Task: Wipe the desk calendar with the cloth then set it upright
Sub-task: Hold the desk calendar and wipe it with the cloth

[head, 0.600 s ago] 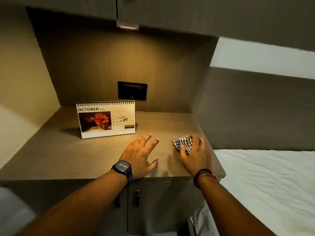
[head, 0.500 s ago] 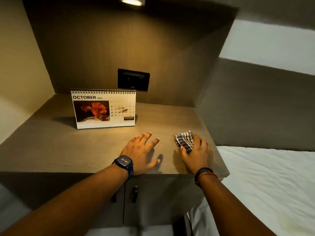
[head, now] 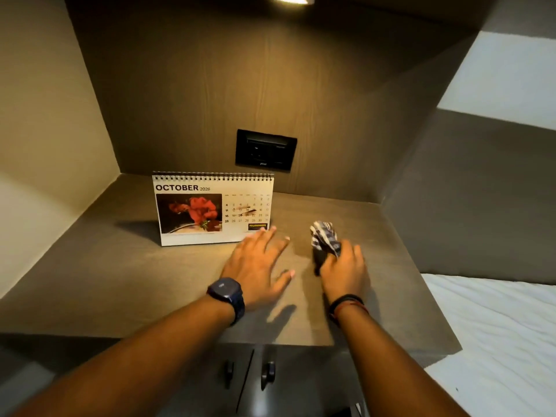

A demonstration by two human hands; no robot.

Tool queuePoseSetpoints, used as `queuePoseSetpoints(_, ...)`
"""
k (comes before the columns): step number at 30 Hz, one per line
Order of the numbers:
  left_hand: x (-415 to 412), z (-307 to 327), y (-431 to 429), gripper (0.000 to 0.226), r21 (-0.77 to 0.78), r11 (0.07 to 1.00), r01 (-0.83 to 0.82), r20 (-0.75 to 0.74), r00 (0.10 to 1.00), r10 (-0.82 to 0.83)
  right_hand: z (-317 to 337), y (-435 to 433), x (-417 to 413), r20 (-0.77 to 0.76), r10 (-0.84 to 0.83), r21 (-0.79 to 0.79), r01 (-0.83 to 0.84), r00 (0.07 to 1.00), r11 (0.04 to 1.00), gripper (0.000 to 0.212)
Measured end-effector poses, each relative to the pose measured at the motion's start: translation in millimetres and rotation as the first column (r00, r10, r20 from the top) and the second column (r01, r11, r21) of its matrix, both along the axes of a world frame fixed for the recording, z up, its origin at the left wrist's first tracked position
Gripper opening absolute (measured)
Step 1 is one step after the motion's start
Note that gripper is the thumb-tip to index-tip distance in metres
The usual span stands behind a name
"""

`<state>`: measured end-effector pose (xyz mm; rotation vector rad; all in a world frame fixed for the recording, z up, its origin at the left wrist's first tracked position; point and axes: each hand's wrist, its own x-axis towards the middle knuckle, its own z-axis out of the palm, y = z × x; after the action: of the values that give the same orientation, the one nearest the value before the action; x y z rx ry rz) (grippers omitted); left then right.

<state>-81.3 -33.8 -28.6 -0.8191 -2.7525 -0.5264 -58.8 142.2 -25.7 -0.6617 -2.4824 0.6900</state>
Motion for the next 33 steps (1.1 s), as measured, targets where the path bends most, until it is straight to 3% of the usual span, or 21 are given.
queuePoseSetpoints(3, -50, 50, -36, 0.057, 0.107, 0.993, -0.042, -0.23, 0.971, 0.065, 14, -60, -27, -0.217, -0.016, -0.163, -0.02, 0.976, 0.986, 0.016)
queuePoseSetpoints(7, -117, 92, -75, 0.058, 0.1, 0.986, -0.135, -0.212, 0.965, 0.154, 16, -109, -59, -0.29, 0.025, -0.235, -0.097, 0.957, 0.967, 0.023)
queuePoseSetpoints(13, -163, 83, -93, 0.056, -0.27, 0.959, -0.09, -0.079, 0.994, 0.072, 2, -143, -92, -0.265, 0.061, -0.311, -0.145, 0.962, 0.939, 0.043)
queuePoseSetpoints(19, -165, 72, -95, 0.054, -0.27, 0.96, -0.074, -0.159, 0.987, 0.032, -9, -164, -99, -0.35, 0.139, -0.228, -0.228, 0.926, 0.947, 0.042)
queuePoseSetpoints(22, -165, 72, -95, 0.054, -0.279, 0.957, -0.081, -0.16, 0.986, 0.037, -23, -160, -91, -0.258, 0.326, -0.058, -0.351, 0.91, 0.935, 0.037)
queuePoseSetpoints(24, -164, 72, -95, 0.054, -0.274, 0.958, -0.08, -0.159, 0.987, 0.037, -29, -152, -87, -0.175, 0.363, 0.006, -0.367, 0.915, 0.93, 0.037)
queuePoseSetpoints(30, -165, 72, -96, 0.053, -0.268, 0.96, -0.085, -0.162, 0.986, 0.042, -15, -154, -95, -0.338, 0.1, -0.191, -0.172, 0.936, 0.966, 0.035)
queuePoseSetpoints(33, -165, 72, -96, 0.054, -0.276, 0.957, -0.086, -0.159, 0.986, 0.042, -17, -161, -93, -0.331, 0.215, -0.138, -0.272, 0.919, 0.952, 0.034)
